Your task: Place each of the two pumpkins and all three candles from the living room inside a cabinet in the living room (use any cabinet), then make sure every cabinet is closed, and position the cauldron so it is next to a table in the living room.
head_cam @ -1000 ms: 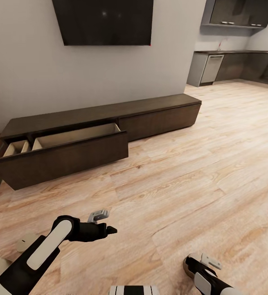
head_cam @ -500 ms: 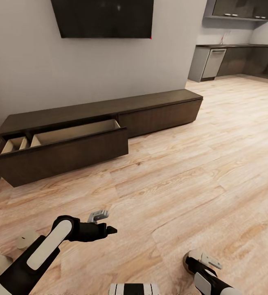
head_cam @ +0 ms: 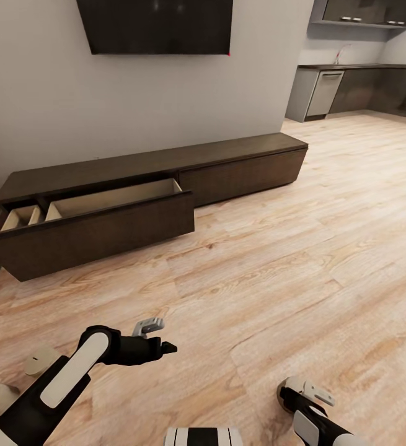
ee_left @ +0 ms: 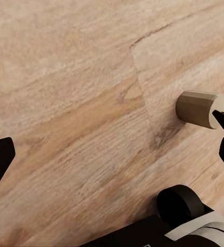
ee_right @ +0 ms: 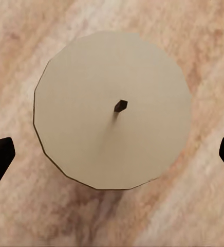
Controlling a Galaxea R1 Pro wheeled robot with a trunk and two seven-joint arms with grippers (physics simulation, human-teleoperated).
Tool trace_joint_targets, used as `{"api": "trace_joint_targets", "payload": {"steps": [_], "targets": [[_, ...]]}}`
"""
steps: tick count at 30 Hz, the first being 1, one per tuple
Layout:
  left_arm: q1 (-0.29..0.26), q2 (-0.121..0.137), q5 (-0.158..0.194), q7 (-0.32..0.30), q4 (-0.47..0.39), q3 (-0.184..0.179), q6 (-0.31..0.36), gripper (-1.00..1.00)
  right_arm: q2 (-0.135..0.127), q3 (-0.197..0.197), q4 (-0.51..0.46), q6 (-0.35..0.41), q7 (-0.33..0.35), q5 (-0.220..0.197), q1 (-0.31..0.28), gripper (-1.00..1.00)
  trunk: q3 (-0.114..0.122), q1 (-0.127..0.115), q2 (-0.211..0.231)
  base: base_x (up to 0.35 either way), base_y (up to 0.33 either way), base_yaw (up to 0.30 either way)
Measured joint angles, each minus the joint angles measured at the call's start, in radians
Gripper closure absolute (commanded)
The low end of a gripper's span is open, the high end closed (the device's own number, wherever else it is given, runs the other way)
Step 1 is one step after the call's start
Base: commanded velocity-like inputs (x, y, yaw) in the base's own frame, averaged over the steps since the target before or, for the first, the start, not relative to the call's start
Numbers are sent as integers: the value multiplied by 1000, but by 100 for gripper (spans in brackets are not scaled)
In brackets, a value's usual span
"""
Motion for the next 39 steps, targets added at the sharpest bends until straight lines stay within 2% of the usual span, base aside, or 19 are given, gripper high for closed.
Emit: {"api": "trace_joint_targets", "payload": {"steps": [5,9,11,14,19,28,39], "targets": [[0,9,0,-2,0,0,0,-100,1,-1,0,21,0,-4,0,-100,0,0,0,0,0,0],[0,12,0,-4,0,0,0,-100,-2,-3,-12,136,0,1,-3,-100,0,0,0,0,0,0],[0,12,0,-5,0,1,0,-100,-2,-4,-47,174,-1,-1,-4,-100,0,0,0,0,0,0],[0,13,0,-6,0,1,0,-100,-3,-4,-98,196,-6,-3,-6,-100,0,0,0,0,0,0],[0,14,0,-6,0,2,0,-100,-4,-5,-118,237,-12,-7,-8,-100,0,0,0,0,0,0],[0,14,1,-6,0,2,0,-100,-6,-13,-121,258,-15,-15,-9,-100,0,0,0,0,0,0],[0,14,0,-6,1,2,0,-100,-32,-19,-116,259,-18,-23,-9,-100,0,0,0,0,0,0]]}}
